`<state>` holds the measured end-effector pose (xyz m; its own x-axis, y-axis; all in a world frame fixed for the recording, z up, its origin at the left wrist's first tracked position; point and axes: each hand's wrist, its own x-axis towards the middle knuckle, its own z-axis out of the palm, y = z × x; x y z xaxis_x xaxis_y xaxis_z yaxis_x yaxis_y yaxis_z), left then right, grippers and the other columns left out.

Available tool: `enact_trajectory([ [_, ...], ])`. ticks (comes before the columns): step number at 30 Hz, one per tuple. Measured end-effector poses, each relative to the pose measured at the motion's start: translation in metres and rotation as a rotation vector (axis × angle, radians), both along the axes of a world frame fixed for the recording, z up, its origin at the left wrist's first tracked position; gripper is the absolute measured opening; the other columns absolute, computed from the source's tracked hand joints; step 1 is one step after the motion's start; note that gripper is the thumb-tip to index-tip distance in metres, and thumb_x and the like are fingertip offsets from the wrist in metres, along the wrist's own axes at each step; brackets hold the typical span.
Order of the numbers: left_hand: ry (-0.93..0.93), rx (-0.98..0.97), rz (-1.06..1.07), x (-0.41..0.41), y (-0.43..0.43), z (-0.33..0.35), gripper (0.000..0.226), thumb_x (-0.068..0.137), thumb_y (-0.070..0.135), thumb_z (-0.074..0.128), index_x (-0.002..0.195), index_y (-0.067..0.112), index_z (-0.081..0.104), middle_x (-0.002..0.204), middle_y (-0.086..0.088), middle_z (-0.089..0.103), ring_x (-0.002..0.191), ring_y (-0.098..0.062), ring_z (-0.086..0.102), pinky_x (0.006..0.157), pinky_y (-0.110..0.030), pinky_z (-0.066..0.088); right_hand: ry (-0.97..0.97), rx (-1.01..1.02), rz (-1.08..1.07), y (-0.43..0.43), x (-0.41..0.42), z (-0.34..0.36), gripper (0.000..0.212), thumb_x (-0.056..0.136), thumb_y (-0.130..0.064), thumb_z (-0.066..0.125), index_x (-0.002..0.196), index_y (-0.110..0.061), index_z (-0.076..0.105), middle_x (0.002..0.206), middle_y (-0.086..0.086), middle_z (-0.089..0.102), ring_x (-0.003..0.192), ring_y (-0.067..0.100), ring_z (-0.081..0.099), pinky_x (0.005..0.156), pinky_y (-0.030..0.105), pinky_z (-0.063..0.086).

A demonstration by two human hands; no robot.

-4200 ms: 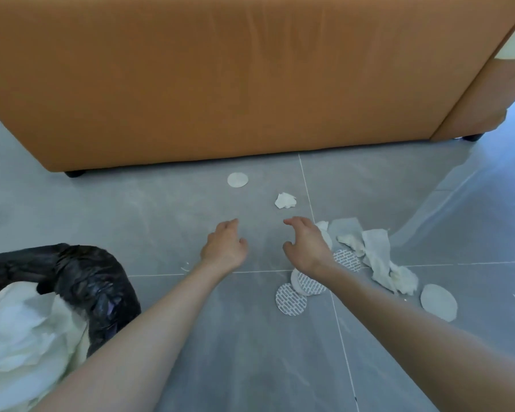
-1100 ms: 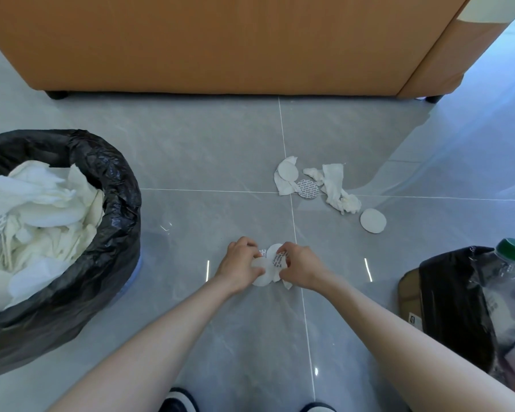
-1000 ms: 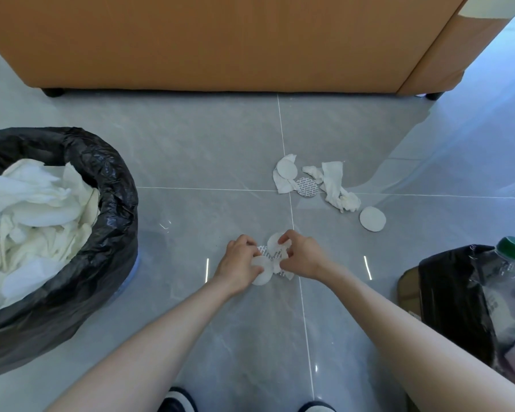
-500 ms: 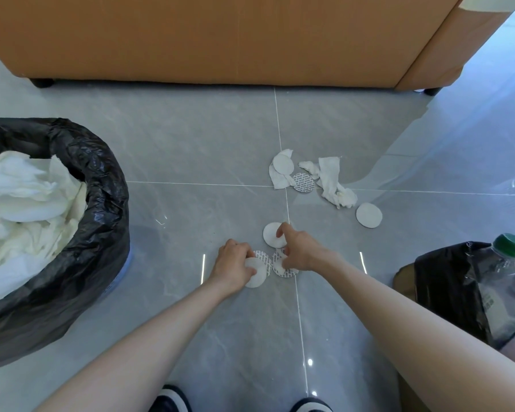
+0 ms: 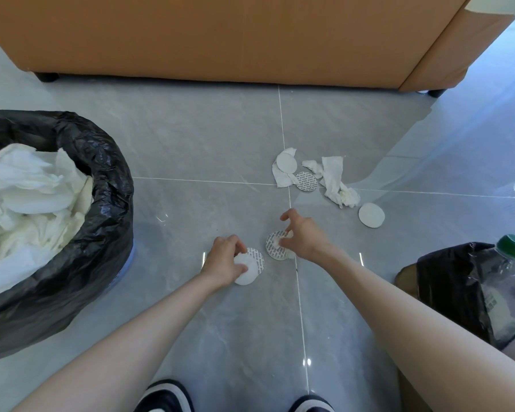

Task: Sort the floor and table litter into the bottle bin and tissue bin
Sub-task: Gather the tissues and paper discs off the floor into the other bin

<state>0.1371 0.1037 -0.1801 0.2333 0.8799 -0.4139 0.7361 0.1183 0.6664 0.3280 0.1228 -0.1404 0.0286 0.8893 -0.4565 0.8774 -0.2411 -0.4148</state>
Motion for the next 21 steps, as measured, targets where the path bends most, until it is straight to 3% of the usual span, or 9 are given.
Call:
enact_trajectory([
  [3,-0.045,-0.004,0.026,-0.005,0.000,0.001,0.037,0.073,0.006,0.071,0.105,0.017,0.054,0.106,-0.003,0.054,0.099,-0.021,0.057,0.085,-0.028,0.045,-0.071,-0.096,0.029,0.001,-0.002,-0.009,0.057,0.082,-0.011,0.068,0.132,-0.013,0.040,0.119,0.015,0.058,0.109,0.030,0.057,0.086,0.036,0.047],
  [7,-0.118,-0.064,0.100,-0.010,-0.002,0.002,0.044,0.077,0.004,0.068,0.117,0.016,0.050,0.093,0.000,0.059,0.090,-0.021,0.058,0.076,-0.026,0.045,-0.118,-0.056,0.029,-0.002,-0.005,-0.016,0.036,0.083,-0.011,0.066,0.117,-0.010,0.054,0.120,0.014,0.055,0.110,0.029,0.053,0.082,0.032,0.043],
  [9,-0.125,-0.074,0.116,-0.013,-0.002,0.002,0.041,0.078,0.006,0.068,0.115,0.015,0.053,0.094,0.000,0.061,0.090,-0.020,0.060,0.078,-0.027,0.046,-0.159,-0.019,0.034,-0.003,-0.005,-0.016,0.033,0.083,-0.015,0.066,0.113,-0.010,0.055,0.120,0.012,0.049,0.113,0.028,0.048,0.086,0.034,0.043],
  [12,-0.128,-0.075,0.141,-0.017,-0.004,0.004,0.034,0.079,0.008,0.068,0.111,0.014,0.059,0.102,-0.004,0.065,0.095,-0.019,0.062,0.083,-0.027,0.048,-0.153,-0.051,0.034,-0.006,-0.003,-0.013,0.026,0.082,-0.017,0.065,0.103,-0.015,0.050,0.111,0.010,0.054,0.102,0.026,0.051,0.076,0.031,0.041],
  [15,-0.180,-0.053,0.208,-0.018,-0.005,0.015,0.029,0.080,0.008,0.068,0.108,0.013,0.060,0.101,-0.004,0.063,0.089,-0.015,0.059,0.077,-0.021,0.045,0.011,-0.043,-0.106,-0.010,-0.006,-0.005,0.023,0.082,-0.019,0.065,0.095,-0.019,0.046,0.097,0.005,0.057,0.085,0.022,0.054,0.071,0.032,0.044],
  [21,-0.435,0.098,0.394,-0.014,0.004,0.079,0.031,0.084,0.011,0.067,0.109,0.021,0.053,0.095,0.004,0.057,0.076,-0.006,0.056,0.056,-0.005,0.044,0.451,0.302,-0.352,-0.012,-0.043,0.049,0.023,0.082,-0.024,0.069,0.094,-0.018,0.049,0.088,-0.004,0.059,0.075,0.013,0.056,0.070,0.032,0.047],
])
